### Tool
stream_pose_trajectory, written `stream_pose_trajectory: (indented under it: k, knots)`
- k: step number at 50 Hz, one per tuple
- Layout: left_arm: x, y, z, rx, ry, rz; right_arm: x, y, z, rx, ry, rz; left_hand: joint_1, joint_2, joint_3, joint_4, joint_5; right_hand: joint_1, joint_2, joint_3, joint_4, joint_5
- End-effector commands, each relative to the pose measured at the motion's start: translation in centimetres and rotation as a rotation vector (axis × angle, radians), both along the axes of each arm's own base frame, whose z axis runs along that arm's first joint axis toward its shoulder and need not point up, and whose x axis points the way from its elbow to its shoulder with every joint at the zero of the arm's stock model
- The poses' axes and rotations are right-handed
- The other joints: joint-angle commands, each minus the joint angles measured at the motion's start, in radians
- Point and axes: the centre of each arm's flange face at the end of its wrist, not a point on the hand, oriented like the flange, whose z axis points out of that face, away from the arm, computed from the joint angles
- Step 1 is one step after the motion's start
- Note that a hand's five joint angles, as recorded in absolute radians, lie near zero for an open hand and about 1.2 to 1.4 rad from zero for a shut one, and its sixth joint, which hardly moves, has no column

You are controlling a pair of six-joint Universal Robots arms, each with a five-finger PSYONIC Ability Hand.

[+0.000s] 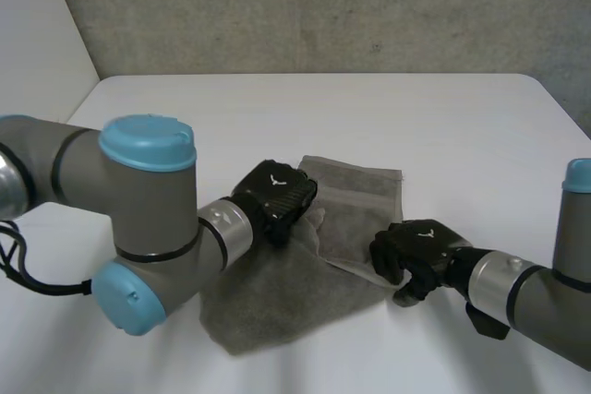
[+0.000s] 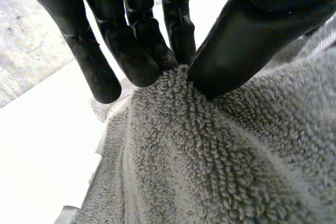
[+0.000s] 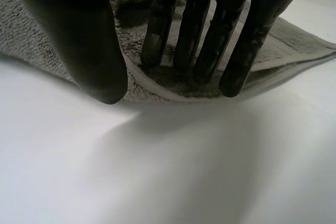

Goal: Fold the towel.

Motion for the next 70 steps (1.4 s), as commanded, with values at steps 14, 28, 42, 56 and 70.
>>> stream_pose_trajectory:
  k: [14,28,42,56,70]
  knots:
    - [1.9,0.0,1.8,0.100,0.127,0.105,2.9,0.2,0.0,-0.021,-0.052,0.044,0.034,0.015,0.012,0.007,0.020,0.517,0.522,0.523,0.522,0.520]
    - [3.0,-6.4,7.3,-0.090,0.230,0.222,4.9,-5.2,8.3,-0.357,0.157,0.188,0.034,0.015,0.012,0.007,0.020,0.517,0.522,0.523,0.522,0.520]
    - [6.6,-11.3,26.6,-0.671,0.853,0.480,8.8,-8.8,31.3,-1.357,-0.208,-0.279,0.034,0.015,0.012,0.007,0.020,0.517,0.522,0.523,0.522,0.520]
    - [7.1,-11.6,19.9,-0.465,0.774,0.428,11.0,-7.2,24.2,-1.057,-0.059,-0.117,0.034,0.015,0.012,0.007,0.020,0.517,0.522,0.523,0.522,0.520]
    - [6.7,-9.2,7.9,-0.159,0.556,0.404,11.4,-3.3,21.3,-0.929,-0.006,0.023,-0.509,-0.529,-0.531,-0.536,-0.523,0.517,0.522,0.523,0.522,0.520]
